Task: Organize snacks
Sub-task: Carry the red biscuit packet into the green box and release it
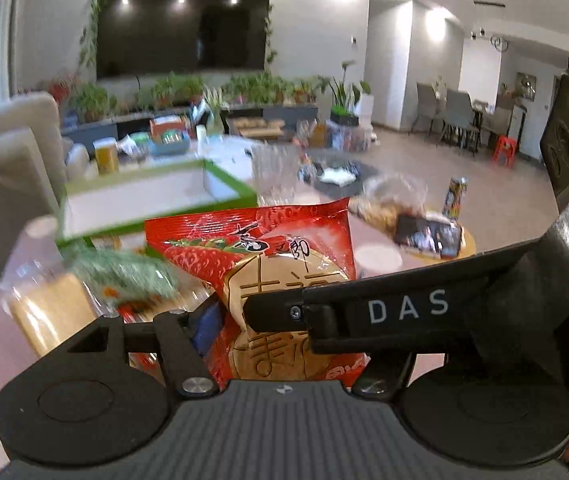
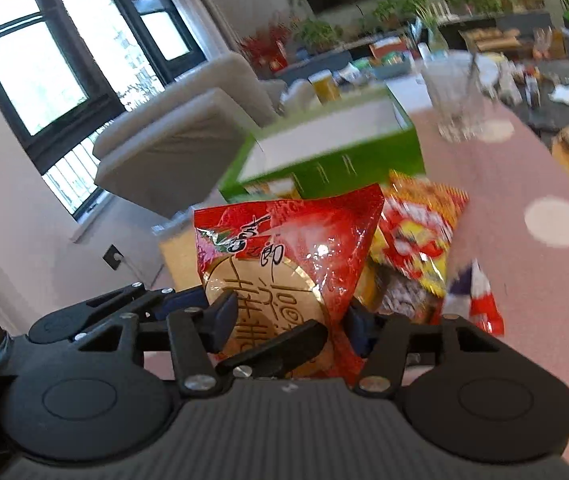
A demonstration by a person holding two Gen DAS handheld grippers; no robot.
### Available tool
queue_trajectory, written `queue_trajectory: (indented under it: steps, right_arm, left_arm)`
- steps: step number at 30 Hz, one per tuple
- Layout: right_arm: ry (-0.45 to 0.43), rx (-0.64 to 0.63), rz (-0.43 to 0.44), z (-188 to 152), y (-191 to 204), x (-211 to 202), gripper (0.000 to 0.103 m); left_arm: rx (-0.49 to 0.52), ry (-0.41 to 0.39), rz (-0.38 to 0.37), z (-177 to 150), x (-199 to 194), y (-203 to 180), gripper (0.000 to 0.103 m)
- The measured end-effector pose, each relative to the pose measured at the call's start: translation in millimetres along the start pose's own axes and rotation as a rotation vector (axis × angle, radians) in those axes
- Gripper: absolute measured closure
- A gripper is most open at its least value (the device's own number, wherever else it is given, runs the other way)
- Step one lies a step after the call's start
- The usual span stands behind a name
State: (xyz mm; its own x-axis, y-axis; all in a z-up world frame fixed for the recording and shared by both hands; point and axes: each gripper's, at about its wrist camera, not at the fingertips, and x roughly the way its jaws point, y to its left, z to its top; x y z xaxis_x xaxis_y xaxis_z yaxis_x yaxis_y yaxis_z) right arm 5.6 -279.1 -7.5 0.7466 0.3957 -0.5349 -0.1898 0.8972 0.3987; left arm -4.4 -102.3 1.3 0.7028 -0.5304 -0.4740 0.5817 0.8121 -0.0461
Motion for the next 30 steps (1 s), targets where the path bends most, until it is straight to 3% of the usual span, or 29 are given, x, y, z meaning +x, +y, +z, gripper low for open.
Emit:
queue_trajectory:
  steps: [8, 13, 24, 30]
  right_arm:
    - [-0.061, -0.087, 0.044, 44.9, 20.6, 9.6, 0.058]
    - [-0.06, -0.116, 0.092, 73.5, 25.4, 32.5, 0.058]
    - [-0.053, -0.097, 0.193, 127.5, 22.9, 89.8, 0.058]
    - [-0.044, -0.116, 0.203, 148.1, 18.4, 125.3, 0.058]
  left_arm:
    - [0.001, -0.091, 0.076, 39.6, -8.5, 21.6, 0.041]
    - [-0.007, -0.09, 0.122, 62.8, 4.1, 46.1, 0.041]
    - [-0.03, -0.095, 0.2, 101.9, 57.1, 108.5, 0.041]
    - [-0.044, -0.079, 0.218, 109.5, 99.1, 139.8, 0.041]
